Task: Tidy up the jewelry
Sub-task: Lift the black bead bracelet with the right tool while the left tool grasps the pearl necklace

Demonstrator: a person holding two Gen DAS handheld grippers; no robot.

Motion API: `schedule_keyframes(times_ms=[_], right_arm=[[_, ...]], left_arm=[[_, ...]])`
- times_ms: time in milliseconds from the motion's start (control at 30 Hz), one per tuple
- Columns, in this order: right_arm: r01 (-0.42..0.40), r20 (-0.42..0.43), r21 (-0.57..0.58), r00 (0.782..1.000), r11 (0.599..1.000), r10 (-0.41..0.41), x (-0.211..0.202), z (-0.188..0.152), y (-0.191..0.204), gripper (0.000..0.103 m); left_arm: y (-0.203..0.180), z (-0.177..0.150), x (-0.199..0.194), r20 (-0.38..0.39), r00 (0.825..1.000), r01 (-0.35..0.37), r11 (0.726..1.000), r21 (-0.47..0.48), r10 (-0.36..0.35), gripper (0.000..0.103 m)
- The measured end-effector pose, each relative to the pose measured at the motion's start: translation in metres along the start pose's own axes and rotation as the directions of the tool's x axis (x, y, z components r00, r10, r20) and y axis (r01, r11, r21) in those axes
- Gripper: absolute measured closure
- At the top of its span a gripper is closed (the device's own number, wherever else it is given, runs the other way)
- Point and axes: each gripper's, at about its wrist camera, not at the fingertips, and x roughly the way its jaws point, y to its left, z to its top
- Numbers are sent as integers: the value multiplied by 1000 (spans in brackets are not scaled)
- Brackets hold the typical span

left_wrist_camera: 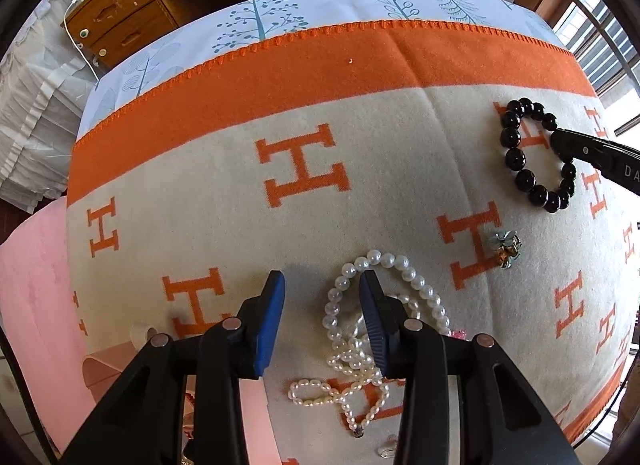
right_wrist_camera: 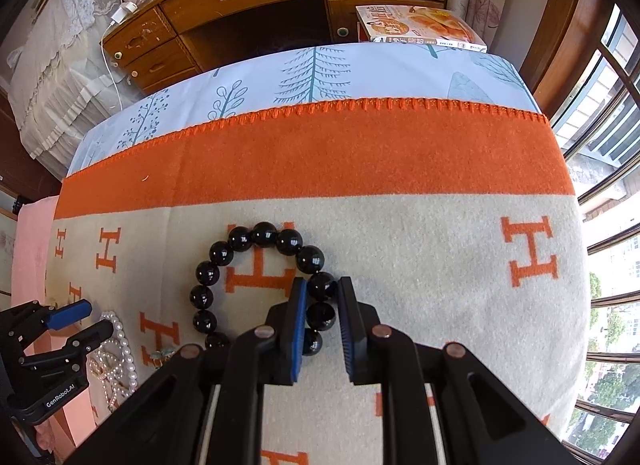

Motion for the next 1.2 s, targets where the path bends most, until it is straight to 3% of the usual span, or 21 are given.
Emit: schedule_keyframes(times_ms=[100, 200, 467, 633, 800, 1200], right_arm=[[5, 4, -5, 1000, 1000, -5, 1, 1, 1, 87], [5, 8, -8, 1000, 1000, -5, 1, 3, 1, 87], [-7, 52, -27, 999, 1000, 8, -4, -11, 1, 88], [-19, 130, -47, 991, 999, 25, -30, -30, 4, 88], [-57, 217, -57, 974, 997, 68, -73, -45, 8, 88], [-136, 393, -101, 904, 986, 165, -179, -82, 30, 88]], left_arm=[[4, -1, 1, 2, 998, 56, 998, -16, -56, 83], [-1, -2, 0, 9, 999, 53, 999, -6, -53, 95], [6, -10, -6, 61, 996, 73, 990, -122, -66, 98], [4, -24, -42, 149, 987, 83, 988, -129, -64, 98], [-2, -39, -96, 261, 964, 72, 991, -111, -41, 98], [-19, -101, -231, 472, 881, 81, 993, -90, -29, 98]])
